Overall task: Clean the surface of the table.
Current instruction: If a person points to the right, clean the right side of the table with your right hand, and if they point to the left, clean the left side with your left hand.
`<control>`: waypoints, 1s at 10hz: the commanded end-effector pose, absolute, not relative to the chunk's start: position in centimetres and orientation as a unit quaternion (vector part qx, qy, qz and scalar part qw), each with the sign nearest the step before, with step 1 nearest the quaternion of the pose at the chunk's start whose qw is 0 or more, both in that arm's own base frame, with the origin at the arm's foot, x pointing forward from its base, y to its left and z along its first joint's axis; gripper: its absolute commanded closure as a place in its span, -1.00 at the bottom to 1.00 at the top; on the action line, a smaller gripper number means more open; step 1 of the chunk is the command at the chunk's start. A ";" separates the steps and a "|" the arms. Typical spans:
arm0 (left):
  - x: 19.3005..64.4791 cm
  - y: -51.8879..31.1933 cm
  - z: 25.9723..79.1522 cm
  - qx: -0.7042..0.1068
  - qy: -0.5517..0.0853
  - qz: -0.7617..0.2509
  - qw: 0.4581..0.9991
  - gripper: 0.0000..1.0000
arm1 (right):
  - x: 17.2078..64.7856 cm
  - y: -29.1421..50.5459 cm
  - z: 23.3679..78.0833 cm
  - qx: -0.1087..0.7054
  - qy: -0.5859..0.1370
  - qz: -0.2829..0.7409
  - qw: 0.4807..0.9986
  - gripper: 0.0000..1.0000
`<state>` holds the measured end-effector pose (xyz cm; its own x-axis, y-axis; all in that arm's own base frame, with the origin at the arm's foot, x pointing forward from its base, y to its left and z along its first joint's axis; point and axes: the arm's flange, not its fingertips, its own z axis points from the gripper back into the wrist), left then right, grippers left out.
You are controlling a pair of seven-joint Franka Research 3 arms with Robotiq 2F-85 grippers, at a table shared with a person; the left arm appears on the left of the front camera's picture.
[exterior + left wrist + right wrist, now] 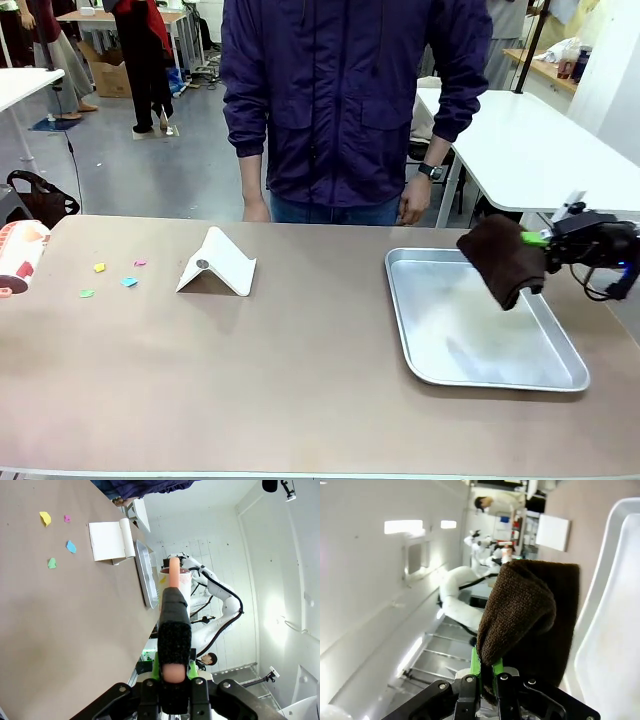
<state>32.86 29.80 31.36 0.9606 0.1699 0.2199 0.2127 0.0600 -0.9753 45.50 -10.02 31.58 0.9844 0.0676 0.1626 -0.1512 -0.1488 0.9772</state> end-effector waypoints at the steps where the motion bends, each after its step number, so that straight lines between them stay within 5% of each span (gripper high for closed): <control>1: 32.5 29.7 31.7 -0.690 -0.143 -0.020 0.709 1.00 | 43.2 -12.7 33.3 0.742 -0.058 0.072 0.664 0.79; 6: 32.5 29.7 31.7 -0.690 -0.143 -0.020 0.709 1.00 | 39.0 -17.3 32.4 0.671 -0.114 0.041 0.732 0.79; 7: 32.5 29.7 31.7 -0.690 -0.143 -0.020 0.709 1.00 | 40.0 -18.2 33.6 0.712 -0.079 0.054 0.696 0.79; 10: 32.5 29.7 31.7 -0.690 -0.143 -0.020 0.709 1.00 | 40.0 -18.2 33.6 0.712 -0.079 0.054 0.696 0.79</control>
